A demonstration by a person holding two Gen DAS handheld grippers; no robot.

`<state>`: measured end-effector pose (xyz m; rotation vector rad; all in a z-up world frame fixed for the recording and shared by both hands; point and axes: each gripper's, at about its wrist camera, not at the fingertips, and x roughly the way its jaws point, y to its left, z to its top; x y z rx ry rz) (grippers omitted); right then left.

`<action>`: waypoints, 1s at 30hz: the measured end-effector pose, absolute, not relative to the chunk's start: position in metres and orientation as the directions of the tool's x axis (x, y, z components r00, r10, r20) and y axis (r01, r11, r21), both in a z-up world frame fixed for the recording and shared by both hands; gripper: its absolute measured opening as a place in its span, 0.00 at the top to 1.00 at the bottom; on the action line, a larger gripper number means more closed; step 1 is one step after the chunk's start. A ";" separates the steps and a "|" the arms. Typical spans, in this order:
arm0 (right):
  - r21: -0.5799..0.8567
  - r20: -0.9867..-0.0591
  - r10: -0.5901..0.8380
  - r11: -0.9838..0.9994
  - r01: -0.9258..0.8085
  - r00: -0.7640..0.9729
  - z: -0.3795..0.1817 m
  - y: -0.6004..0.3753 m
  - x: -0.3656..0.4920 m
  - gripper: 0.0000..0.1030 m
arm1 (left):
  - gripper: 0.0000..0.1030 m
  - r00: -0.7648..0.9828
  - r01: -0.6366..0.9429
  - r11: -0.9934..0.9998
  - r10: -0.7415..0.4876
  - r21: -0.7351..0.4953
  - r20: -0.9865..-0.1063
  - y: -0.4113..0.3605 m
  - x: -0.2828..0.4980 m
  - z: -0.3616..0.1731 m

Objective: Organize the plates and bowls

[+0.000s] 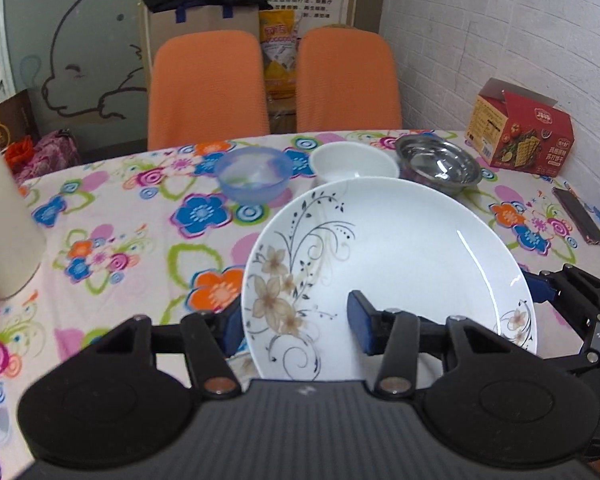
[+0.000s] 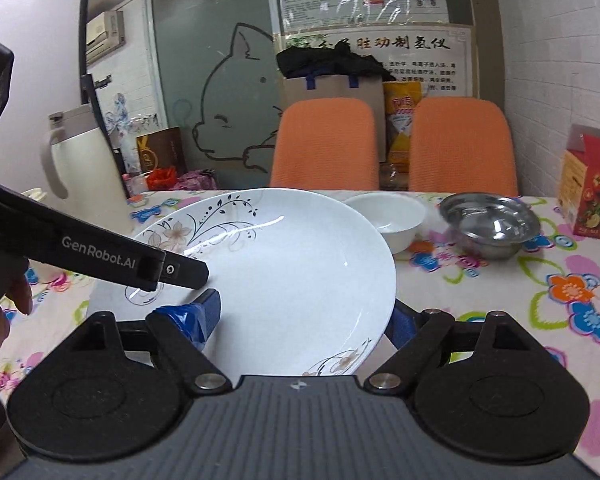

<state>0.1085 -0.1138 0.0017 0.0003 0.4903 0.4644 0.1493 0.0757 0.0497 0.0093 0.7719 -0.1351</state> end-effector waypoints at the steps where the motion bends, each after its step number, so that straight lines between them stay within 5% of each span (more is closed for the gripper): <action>1: 0.117 -0.462 0.446 0.888 -0.446 0.766 -0.003 -0.106 0.104 0.30 | 0.53 0.707 0.108 0.994 -0.100 -0.033 -0.700 0.085 0.140 0.046; 20: 0.072 -0.539 0.440 0.874 -0.481 0.718 -0.045 -0.061 0.068 0.29 | 0.51 0.708 0.037 0.997 -0.078 -0.073 -0.702 0.125 0.084 -0.013; 30: 0.082 -0.538 0.458 0.864 -0.497 0.708 -0.045 -0.064 0.071 0.31 | 0.34 0.660 0.071 0.983 -0.172 -0.167 -0.731 0.136 0.085 -0.007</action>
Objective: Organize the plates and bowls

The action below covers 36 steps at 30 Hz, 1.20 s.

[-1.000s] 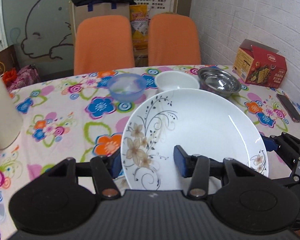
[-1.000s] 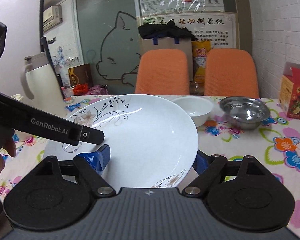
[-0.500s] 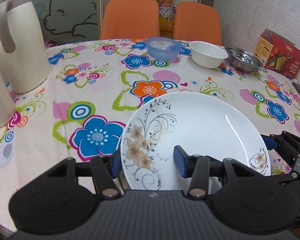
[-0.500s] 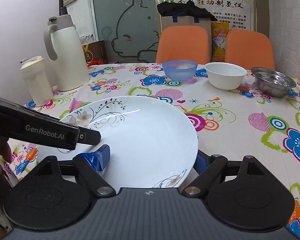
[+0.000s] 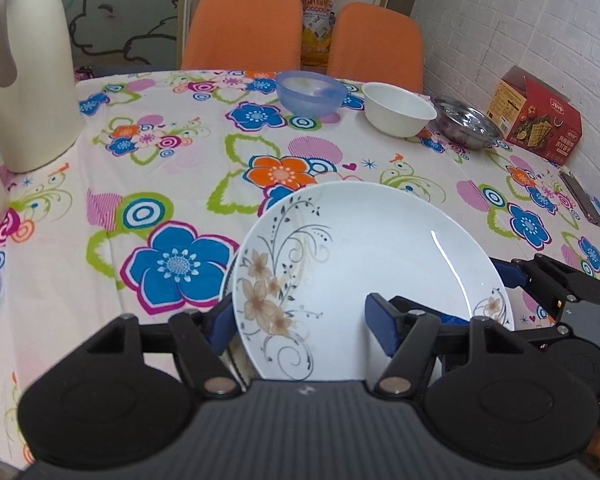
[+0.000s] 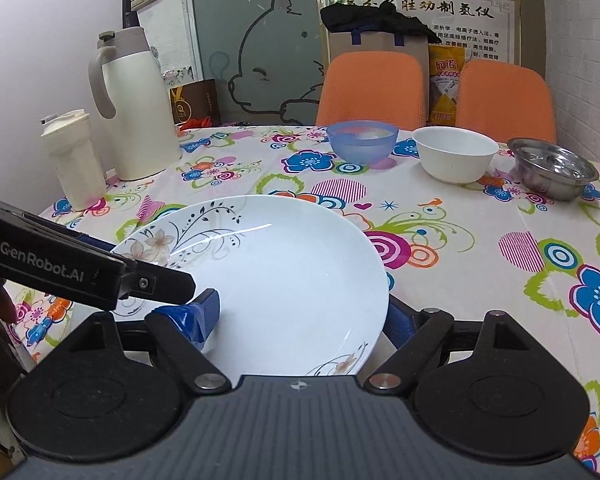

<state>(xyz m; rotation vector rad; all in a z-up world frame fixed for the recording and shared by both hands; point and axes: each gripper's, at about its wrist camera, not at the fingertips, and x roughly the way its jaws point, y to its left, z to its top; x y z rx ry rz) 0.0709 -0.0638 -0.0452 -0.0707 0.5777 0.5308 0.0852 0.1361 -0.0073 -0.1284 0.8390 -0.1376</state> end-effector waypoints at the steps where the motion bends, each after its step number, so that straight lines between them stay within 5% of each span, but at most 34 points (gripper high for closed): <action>1: 0.082 -0.541 0.460 0.862 -0.500 0.704 -0.046 -0.063 0.071 0.31 | 0.34 0.655 0.072 0.983 -0.172 -0.166 -0.736 0.137 0.086 -0.006; 15: 0.095 -0.536 0.450 0.873 -0.479 0.714 -0.049 -0.071 0.078 0.31 | 0.31 0.663 0.117 0.991 -0.028 0.067 -0.748 0.134 0.080 0.012; 36: 0.213 -0.622 0.317 0.948 -0.235 0.716 -0.009 -0.226 0.145 0.30 | 0.30 0.651 0.211 0.972 -0.218 -0.102 -0.727 0.051 0.163 0.031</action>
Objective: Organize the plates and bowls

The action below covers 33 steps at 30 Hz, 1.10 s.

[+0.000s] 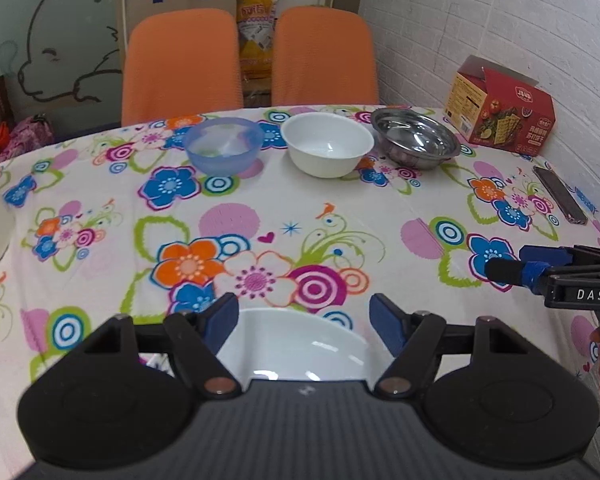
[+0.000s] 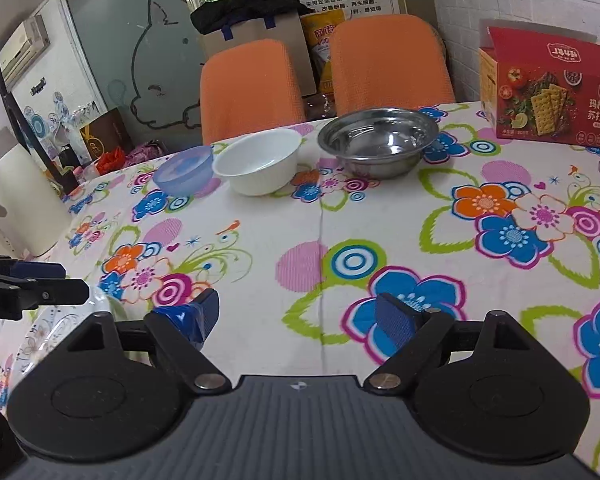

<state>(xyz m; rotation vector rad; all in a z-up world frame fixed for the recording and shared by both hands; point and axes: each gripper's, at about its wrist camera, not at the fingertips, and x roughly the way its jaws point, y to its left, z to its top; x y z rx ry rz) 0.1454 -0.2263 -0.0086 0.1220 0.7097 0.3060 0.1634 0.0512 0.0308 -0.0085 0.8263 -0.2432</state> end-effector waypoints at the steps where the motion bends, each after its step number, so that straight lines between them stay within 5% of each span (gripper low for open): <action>1: 0.191 -0.626 0.297 0.955 -0.228 0.721 -0.009 -0.231 0.151 0.30 | 0.30 0.645 0.219 0.970 -0.226 -0.107 -0.730 0.046 0.170 0.031; 18: 0.209 -0.622 0.237 0.969 -0.134 0.746 -0.010 -0.299 0.247 0.30 | 0.29 0.590 0.380 0.921 -0.316 -0.090 -0.743 -0.076 0.346 0.049; 33: 0.132 -0.681 0.153 0.988 -0.086 0.716 -0.035 -0.294 0.362 0.30 | 0.29 0.527 0.323 0.946 -0.216 -0.042 -0.822 -0.129 0.487 0.002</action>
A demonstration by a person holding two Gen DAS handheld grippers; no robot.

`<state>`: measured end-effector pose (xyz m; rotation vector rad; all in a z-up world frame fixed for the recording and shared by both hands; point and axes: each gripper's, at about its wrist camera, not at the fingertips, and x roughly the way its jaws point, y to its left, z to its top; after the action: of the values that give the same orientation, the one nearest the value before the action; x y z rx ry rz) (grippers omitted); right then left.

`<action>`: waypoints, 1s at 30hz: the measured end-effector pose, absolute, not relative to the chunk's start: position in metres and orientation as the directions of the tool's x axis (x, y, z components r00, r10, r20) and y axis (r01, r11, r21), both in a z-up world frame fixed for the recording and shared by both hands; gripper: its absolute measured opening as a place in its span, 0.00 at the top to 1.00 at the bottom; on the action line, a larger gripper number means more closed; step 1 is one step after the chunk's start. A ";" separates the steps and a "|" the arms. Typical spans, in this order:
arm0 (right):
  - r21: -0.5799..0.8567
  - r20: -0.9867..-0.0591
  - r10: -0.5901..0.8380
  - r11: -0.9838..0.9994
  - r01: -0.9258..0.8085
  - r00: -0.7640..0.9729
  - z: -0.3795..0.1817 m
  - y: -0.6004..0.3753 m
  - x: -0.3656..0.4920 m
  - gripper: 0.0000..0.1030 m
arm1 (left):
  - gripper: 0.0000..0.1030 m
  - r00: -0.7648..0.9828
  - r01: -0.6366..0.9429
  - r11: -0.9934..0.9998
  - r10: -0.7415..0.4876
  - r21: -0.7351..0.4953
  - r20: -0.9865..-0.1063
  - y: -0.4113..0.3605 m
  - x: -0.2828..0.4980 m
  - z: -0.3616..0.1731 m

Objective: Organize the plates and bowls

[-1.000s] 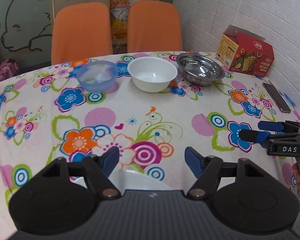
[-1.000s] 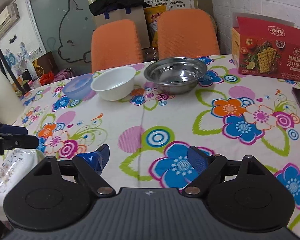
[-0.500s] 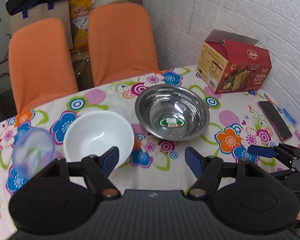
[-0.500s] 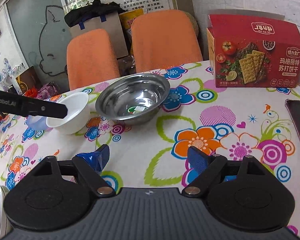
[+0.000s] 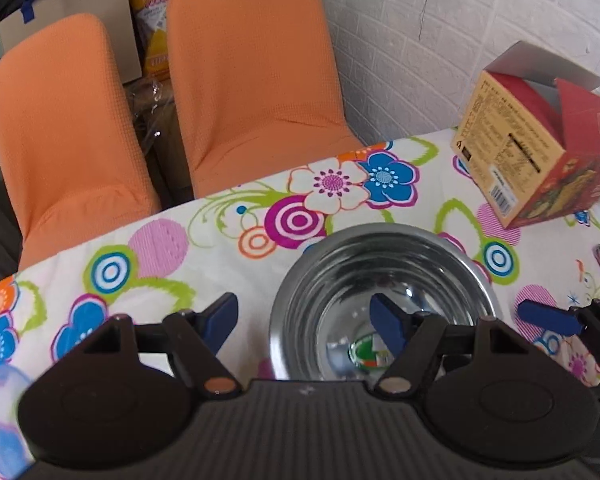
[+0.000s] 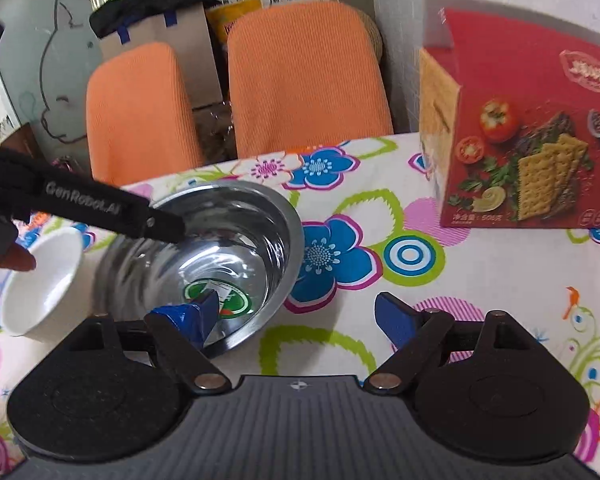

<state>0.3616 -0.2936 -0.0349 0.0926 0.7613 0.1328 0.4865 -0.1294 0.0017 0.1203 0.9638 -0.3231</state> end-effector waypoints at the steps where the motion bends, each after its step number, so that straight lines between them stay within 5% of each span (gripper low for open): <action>1: 0.130 -0.677 0.159 0.987 -0.097 0.719 -0.038 -0.292 0.365 0.30 | 0.29 0.524 0.319 0.947 -0.211 -0.039 -0.825 -0.132 0.491 -0.003; 4: 0.103 -0.655 0.170 0.985 -0.137 0.736 -0.044 -0.284 0.369 0.30 | 0.29 0.516 0.317 0.948 -0.208 -0.040 -0.831 -0.138 0.498 -0.015; 8: 0.096 -0.646 0.202 0.978 -0.184 0.736 -0.047 -0.273 0.371 0.31 | 0.53 0.476 0.350 0.936 -0.216 -0.042 -0.853 -0.147 0.498 -0.029; 18: 0.140 -0.645 0.255 0.966 -0.217 0.720 -0.026 -0.271 0.326 0.29 | 0.52 0.443 0.408 0.910 -0.267 -0.073 -0.856 -0.155 0.459 -0.019; 30: 0.185 -0.657 0.327 0.943 -0.275 0.679 -0.022 -0.249 0.214 0.29 | 0.52 0.449 0.452 0.892 -0.252 -0.026 -0.857 -0.119 0.323 -0.007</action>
<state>0.2141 -0.2488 -0.0217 0.0726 0.7519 0.3383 0.3229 -0.1192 -0.0067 0.2188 1.0164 -0.4400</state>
